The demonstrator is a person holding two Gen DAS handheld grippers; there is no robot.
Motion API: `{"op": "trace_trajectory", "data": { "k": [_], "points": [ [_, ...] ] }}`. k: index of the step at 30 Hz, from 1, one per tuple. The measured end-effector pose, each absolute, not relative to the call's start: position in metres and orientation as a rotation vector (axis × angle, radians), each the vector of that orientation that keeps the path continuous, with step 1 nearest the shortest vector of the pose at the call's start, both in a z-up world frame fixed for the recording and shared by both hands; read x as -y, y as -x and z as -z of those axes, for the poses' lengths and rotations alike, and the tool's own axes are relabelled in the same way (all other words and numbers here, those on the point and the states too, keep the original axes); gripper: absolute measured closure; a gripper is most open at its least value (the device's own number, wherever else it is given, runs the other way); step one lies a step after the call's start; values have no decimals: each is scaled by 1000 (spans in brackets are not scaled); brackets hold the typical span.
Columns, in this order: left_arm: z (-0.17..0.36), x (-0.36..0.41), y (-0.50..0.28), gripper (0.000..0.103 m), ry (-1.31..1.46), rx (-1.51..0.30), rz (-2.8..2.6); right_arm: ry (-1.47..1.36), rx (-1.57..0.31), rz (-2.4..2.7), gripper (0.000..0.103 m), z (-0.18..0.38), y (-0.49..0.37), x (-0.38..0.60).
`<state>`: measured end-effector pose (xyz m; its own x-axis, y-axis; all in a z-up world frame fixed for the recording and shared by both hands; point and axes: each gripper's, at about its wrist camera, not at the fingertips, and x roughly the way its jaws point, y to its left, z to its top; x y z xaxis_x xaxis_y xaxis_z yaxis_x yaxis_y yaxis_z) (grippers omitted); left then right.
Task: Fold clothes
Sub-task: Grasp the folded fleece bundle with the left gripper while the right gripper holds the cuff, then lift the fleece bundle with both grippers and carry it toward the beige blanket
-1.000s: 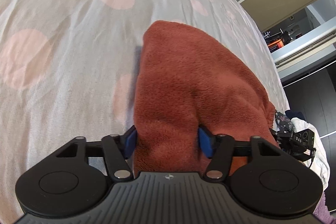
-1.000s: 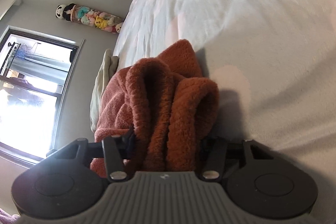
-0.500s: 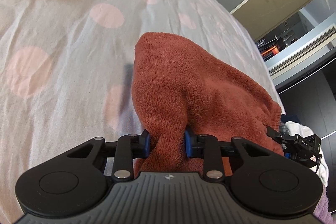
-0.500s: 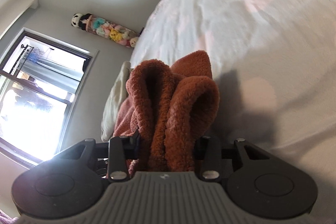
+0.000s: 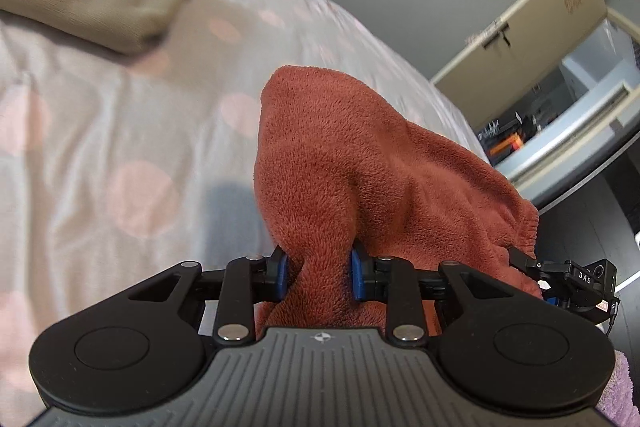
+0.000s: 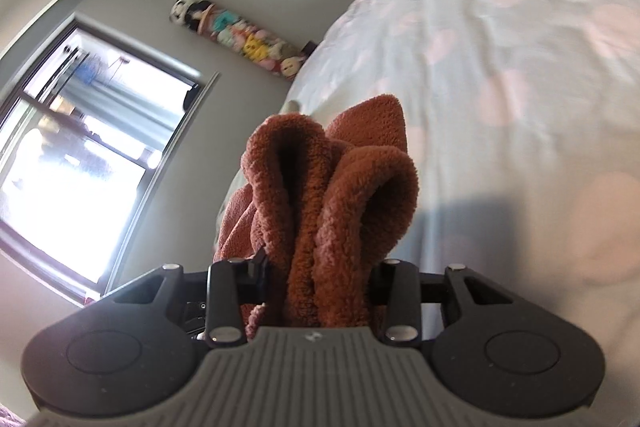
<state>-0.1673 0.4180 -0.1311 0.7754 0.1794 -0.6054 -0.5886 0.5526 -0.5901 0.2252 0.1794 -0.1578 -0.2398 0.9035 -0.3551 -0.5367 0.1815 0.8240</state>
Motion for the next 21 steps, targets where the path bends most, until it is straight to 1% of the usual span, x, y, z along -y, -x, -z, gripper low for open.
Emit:
{"op": "trace_trajectory", "data": {
  "k": [6, 10, 15, 21],
  "points": [
    [110, -446, 213, 77, 878, -448, -552, -290, -1128, -1537, 60, 115, -204, -257],
    [98, -480, 244, 77, 886, -400, -611, -182, -1106, -1630, 60, 88, -188, -326],
    [93, -533, 287, 77, 908, -290, -691, -60, -1111, -1765, 60, 71, -171, -449],
    [95, -613, 323, 77, 931, -169, -811, 119, -1086, -1942, 60, 56, -145, -619]
  ]
}}
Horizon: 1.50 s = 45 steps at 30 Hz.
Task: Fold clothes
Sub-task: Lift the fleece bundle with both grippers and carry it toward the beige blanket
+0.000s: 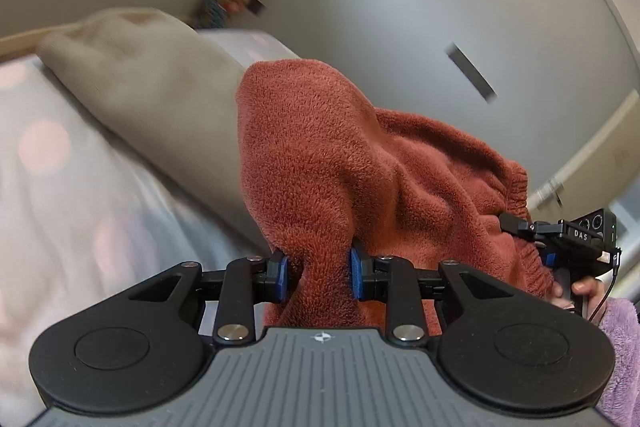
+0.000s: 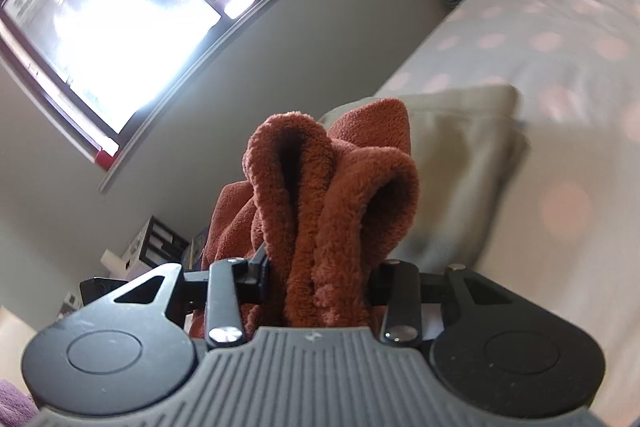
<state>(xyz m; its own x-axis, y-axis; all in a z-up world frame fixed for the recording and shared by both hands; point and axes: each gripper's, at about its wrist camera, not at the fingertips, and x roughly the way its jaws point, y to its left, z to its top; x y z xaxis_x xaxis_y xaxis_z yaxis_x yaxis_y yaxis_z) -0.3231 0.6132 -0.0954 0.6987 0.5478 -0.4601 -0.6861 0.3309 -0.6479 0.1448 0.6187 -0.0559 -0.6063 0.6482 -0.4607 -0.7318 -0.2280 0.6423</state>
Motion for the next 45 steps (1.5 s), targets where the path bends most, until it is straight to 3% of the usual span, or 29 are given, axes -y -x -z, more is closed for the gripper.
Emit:
{"op": "trace_trajectory", "data": {
  "k": [10, 19, 27, 37, 41, 45],
  "points": [
    [98, -718, 369, 77, 1021, 15, -968, 429, -929, -2159, 60, 17, -73, -852],
    [125, -759, 398, 77, 1140, 215, -1090, 858, -647, -2188, 61, -17, 36, -987],
    [157, -780, 380, 77, 1212, 269, -1212, 1051, -397, -2048, 60, 12, 101, -1023],
    [140, -783, 369, 77, 1191, 136, -1302, 1045, -321, -1891, 48, 40, 100, -1031],
    [134, -785, 363, 77, 1183, 100, -1323, 1032, -271, -1844, 39, 37, 93, -1028],
    [131, -788, 358, 77, 1188, 85, -1334, 920, -269, -1833, 41, 26, 72, -1014]
  ]
}}
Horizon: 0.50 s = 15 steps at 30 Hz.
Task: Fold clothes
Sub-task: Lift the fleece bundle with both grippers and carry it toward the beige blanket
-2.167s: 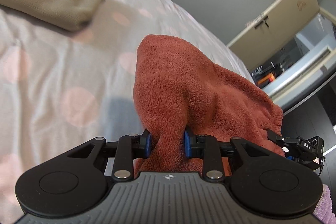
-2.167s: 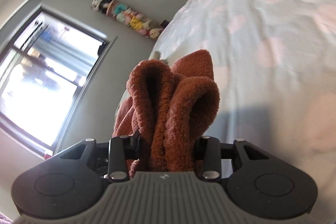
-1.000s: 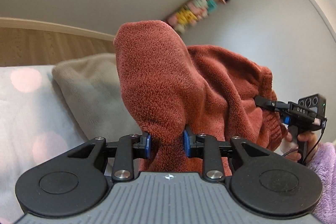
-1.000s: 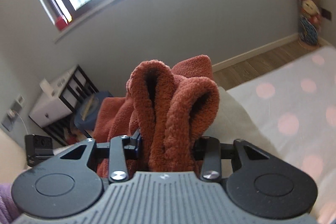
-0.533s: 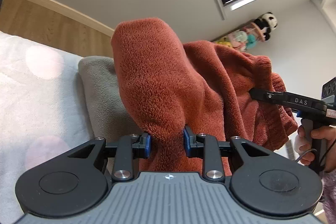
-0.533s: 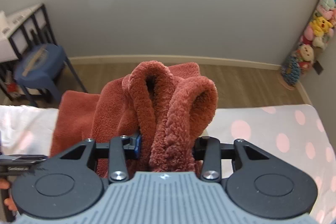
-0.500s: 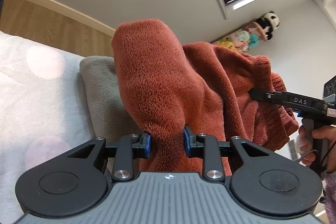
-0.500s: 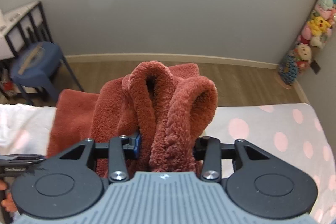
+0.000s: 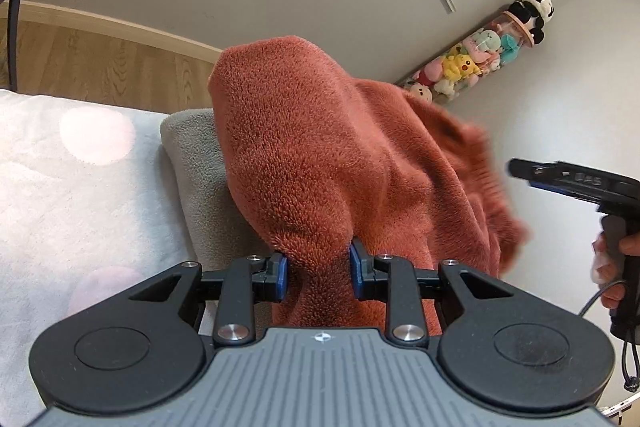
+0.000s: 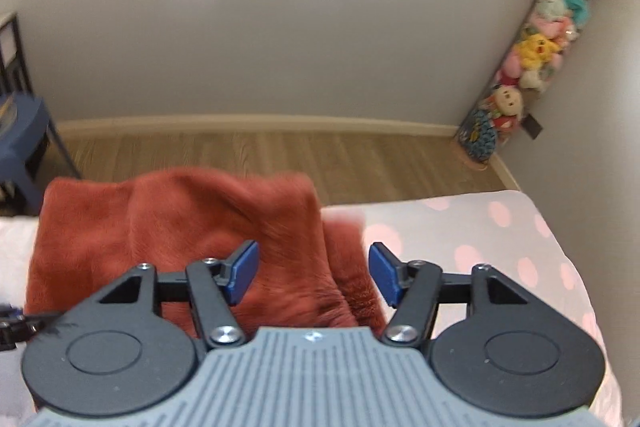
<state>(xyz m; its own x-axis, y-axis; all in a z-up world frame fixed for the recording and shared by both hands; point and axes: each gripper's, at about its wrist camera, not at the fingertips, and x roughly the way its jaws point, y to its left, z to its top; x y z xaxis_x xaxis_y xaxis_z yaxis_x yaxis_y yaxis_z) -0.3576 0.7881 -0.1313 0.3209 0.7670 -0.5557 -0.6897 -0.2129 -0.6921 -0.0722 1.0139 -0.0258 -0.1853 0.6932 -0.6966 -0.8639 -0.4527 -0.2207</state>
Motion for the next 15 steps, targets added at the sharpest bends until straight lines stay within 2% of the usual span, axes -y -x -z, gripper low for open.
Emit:
{"op": "trace_trajectory", "data": {
  "k": [1, 3, 8, 15],
  "points": [
    [131, -789, 357, 77, 1187, 80, -1337, 888, -279, -1854, 44, 22, 68, -1007],
    [131, -789, 355, 77, 1182, 66, -1348, 850, -324, -1910, 66, 20, 59, -996],
    [133, -790, 352, 77, 1187, 71, -1357, 878, -394, -1939, 67, 39, 44, -969],
    [127, -800, 350, 74, 1174, 54, -1340, 794, -528, -1830, 68, 94, 33, -984]
  ]
}}
